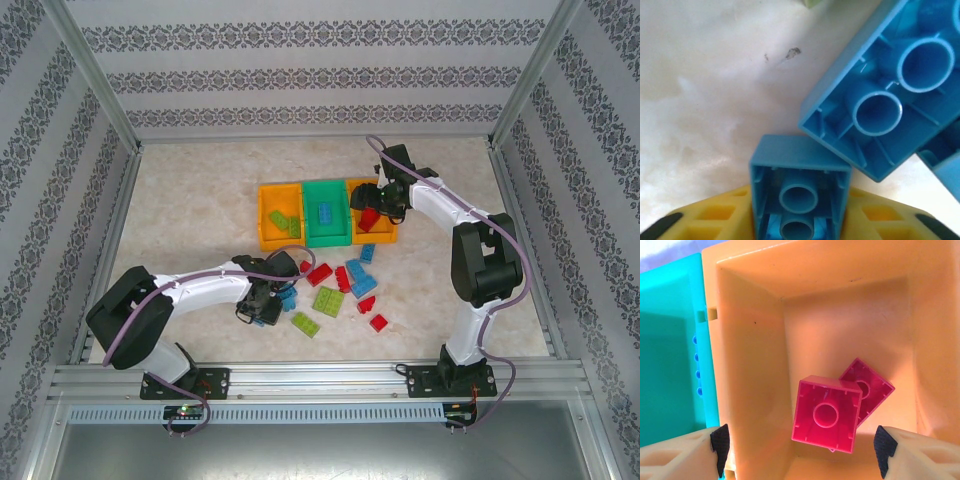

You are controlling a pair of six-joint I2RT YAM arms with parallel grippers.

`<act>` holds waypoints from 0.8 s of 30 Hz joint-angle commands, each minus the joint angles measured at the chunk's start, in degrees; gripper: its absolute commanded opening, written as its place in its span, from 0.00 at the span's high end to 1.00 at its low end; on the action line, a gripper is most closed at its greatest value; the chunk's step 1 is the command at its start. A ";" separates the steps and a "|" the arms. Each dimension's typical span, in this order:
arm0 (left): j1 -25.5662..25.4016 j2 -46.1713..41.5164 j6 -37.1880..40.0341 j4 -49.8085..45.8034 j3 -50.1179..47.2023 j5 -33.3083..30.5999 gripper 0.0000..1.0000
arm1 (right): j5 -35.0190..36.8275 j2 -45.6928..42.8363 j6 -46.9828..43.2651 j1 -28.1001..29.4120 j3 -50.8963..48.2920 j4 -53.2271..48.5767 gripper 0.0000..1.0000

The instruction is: Sort the legos into containers by color

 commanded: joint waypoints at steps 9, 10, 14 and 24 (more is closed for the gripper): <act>-0.05 -3.09 -5.05 -4.06 -0.58 -5.14 0.76 | -0.18 -1.30 -0.63 -0.76 -1.09 0.64 0.20; -0.04 -3.52 -5.87 -5.36 -0.09 -5.83 0.76 | -0.29 -1.57 -0.67 -0.74 -1.25 0.86 0.20; 0.04 -6.71 -8.37 -10.89 2.90 -9.01 0.76 | -0.32 -3.27 -1.24 -0.66 -2.21 1.60 0.20; 3.59 -5.35 -2.42 -5.65 21.00 -6.77 0.76 | 1.74 -10.46 -0.85 -0.55 -8.24 2.71 0.20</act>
